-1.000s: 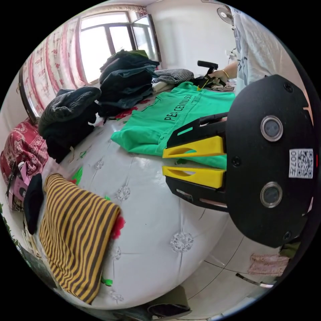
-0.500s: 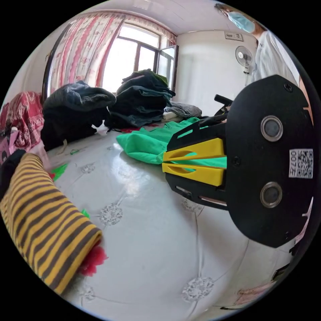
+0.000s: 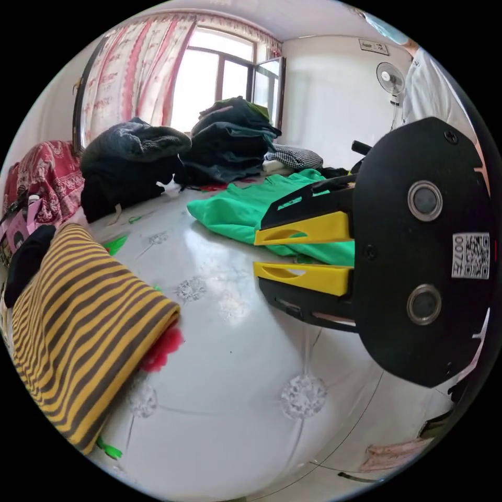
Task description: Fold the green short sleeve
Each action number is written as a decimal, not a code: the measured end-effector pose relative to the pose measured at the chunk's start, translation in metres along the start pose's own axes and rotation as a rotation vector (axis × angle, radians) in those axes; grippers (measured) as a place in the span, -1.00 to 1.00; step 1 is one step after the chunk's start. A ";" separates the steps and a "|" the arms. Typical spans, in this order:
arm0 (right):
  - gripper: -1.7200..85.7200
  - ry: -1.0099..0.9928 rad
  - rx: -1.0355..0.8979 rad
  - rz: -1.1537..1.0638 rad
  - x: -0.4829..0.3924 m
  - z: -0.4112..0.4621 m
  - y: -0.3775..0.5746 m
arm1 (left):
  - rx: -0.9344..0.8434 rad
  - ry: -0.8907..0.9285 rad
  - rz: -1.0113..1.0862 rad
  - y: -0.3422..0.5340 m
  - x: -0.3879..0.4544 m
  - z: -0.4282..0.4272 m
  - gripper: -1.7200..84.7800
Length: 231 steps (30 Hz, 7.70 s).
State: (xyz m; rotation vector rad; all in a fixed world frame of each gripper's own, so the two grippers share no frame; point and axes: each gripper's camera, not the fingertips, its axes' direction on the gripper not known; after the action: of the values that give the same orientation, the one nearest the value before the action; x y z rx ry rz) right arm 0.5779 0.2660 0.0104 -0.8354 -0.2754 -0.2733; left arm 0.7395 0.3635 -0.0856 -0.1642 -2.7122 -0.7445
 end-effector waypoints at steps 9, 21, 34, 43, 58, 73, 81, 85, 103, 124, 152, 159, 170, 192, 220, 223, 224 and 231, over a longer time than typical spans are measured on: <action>-0.97 -0.033 0.033 -0.022 -0.018 -0.010 -0.004 | -0.012 0.007 0.153 -0.029 0.076 0.048 -0.97; -0.97 -0.070 0.060 0.033 -0.028 -0.003 0.021 | -0.087 -0.208 0.692 0.066 0.165 0.096 -0.84; -0.97 -0.167 0.103 0.101 -0.018 0.007 0.032 | -0.366 0.290 0.263 -0.032 0.022 0.143 -0.81; -0.97 -0.193 0.115 0.092 -0.009 -0.005 0.011 | 0.024 0.191 0.210 -0.053 -0.030 0.019 -0.98; -0.97 -0.229 0.061 0.084 -0.008 0.029 0.004 | 0.226 -0.077 -0.010 0.003 -0.105 -0.079 -0.73; -0.97 -0.050 0.037 -0.070 -0.046 0.032 0.000 | 0.461 0.109 -0.101 0.016 -0.082 -0.101 -0.98; -0.97 -0.114 0.092 0.016 -0.030 0.032 0.016 | 0.526 0.224 -0.245 0.022 -0.084 -0.099 -0.98; -0.97 -0.072 0.108 0.001 -0.035 0.024 0.018 | 0.290 0.195 0.269 -0.023 0.050 -0.068 -0.98; -0.94 -0.057 0.190 0.083 -0.025 0.008 0.017 | -0.397 -0.182 0.904 0.040 0.222 0.075 -0.96; -0.86 0.153 -0.411 -0.704 -0.262 0.249 -0.244 | -0.128 -0.523 0.868 0.052 0.266 -0.003 -0.82; -0.95 0.206 -0.482 -0.560 -0.196 0.233 -0.239 | -0.324 -0.585 1.048 0.027 0.329 0.042 -0.95; -0.96 0.287 -0.266 -0.556 -0.206 0.193 -0.254 | -0.247 -0.328 0.963 0.001 0.344 -0.004 -0.98; -0.93 0.081 -0.149 -0.288 -0.097 0.091 -0.154 | -0.328 -0.326 0.984 -0.020 0.341 0.028 -0.98; -0.83 0.258 0.503 0.393 0.109 -0.139 0.031 | -0.454 -0.395 1.023 -0.001 0.394 0.062 -0.98; -0.91 0.317 0.077 -0.355 0.003 0.008 0.060 | -0.654 -0.203 1.156 -0.022 0.563 0.244 -0.82; -0.90 0.409 0.092 -0.383 -0.001 0.007 0.066 | -0.693 -0.233 1.142 -0.028 0.551 0.253 -0.80; -0.90 0.446 0.099 -0.406 -0.004 0.008 0.068 | -0.708 -0.236 1.137 -0.028 0.549 0.257 -0.79; -0.94 0.478 0.013 -0.460 -0.011 0.041 0.045 | -0.823 -0.311 1.148 -0.015 0.541 0.304 -0.91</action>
State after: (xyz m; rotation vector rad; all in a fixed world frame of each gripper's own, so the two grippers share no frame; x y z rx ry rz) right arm 0.5777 0.3274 0.0022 -0.6619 -0.0159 -0.8859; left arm 0.1429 0.5210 -0.1573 -1.8902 -1.7926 -1.3604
